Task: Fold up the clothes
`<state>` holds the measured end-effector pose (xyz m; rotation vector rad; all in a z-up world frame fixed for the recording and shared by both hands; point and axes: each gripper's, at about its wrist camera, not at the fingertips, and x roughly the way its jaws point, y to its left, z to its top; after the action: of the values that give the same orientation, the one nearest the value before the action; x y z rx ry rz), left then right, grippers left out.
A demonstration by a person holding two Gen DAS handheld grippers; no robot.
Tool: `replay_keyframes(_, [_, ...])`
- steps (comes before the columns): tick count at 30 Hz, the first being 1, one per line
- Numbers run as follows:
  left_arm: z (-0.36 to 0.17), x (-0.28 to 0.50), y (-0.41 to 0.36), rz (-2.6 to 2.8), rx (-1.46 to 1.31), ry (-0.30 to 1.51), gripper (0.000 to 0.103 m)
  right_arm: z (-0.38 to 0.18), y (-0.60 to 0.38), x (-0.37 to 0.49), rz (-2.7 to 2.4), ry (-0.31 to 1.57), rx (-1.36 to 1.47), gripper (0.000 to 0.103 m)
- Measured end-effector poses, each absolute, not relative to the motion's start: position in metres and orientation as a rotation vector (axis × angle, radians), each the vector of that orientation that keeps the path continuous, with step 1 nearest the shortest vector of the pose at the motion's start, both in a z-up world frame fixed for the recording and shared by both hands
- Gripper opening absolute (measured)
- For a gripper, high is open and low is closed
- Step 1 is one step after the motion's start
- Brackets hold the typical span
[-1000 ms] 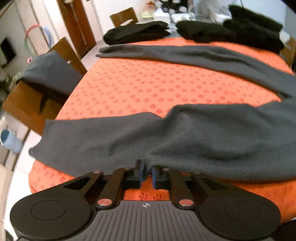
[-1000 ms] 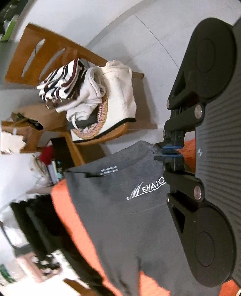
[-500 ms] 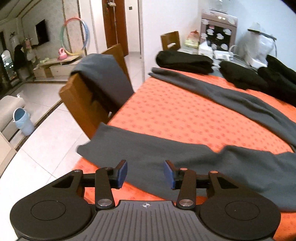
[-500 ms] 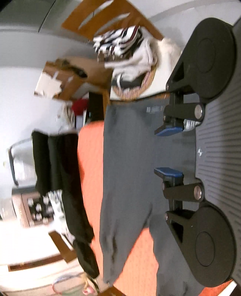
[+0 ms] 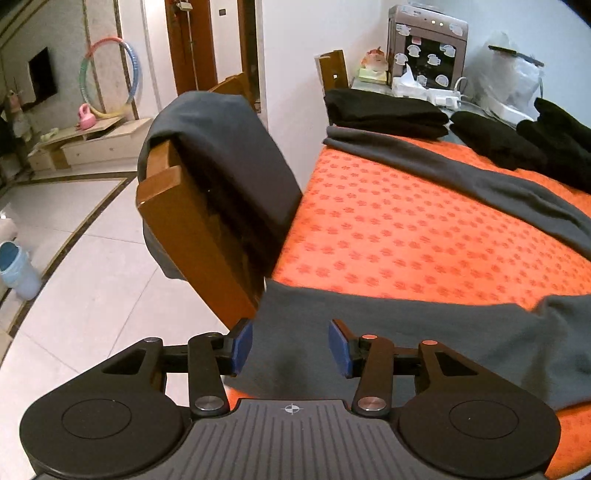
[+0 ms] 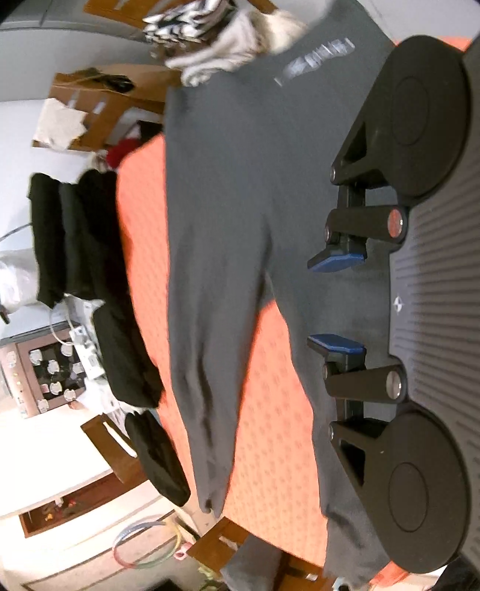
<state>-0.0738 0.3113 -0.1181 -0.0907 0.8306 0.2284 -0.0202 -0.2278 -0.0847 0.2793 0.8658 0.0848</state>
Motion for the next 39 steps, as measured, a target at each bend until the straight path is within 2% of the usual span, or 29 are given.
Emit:
replay_keyframes(17, [-0.162, -0.044, 0.363, 0.047, -0.313, 0.815, 0.046, -0.076, -0.102, -0.031, 0.106, 0.869, 0.238, 0.042])
replay_keyframes(19, [-0.163, -0.045, 0.366, 0.065, -0.335, 0.800, 0.033, -0.079, -0.093, -0.029, 0.134, 0.887, 0.223, 0.042])
replay_keyframes(20, [-0.162, -0.046, 0.368, 0.074, -0.345, 0.791, 0.015, -0.081, -0.089, -0.028, 0.149, 0.896, 0.215, 0.042])
replay_keyframes(22, [-0.158, -0.048, 0.371, 0.089, -0.363, 0.775, 0.005, -0.084, -0.080, -0.026, 0.178, 0.915, 0.199, 0.042])
replay_keyframes(28, [-0.139, -0.061, 0.373, 0.152, -0.294, 0.728, 0.004, -0.107, -0.053, -0.014, 0.157, 0.976, 0.074, 0.042])
replay_keyframes(34, [-0.146, -0.061, 0.370, 0.145, -0.189, 0.745, 0.005, -0.131, -0.043, -0.014, 0.139, 1.044, -0.025, 0.042])
replay_keyframes(37, [-0.145, -0.065, 0.371, 0.117, -0.160, 0.731, 0.011, -0.127, -0.036, -0.019, 0.193, 1.020, -0.031, 0.042])
replay_keyframes(39, [-0.140, -0.072, 0.374, 0.092, -0.160, 0.731, 0.027, -0.121, -0.027, -0.021, 0.257, 0.992, -0.038, 0.042])
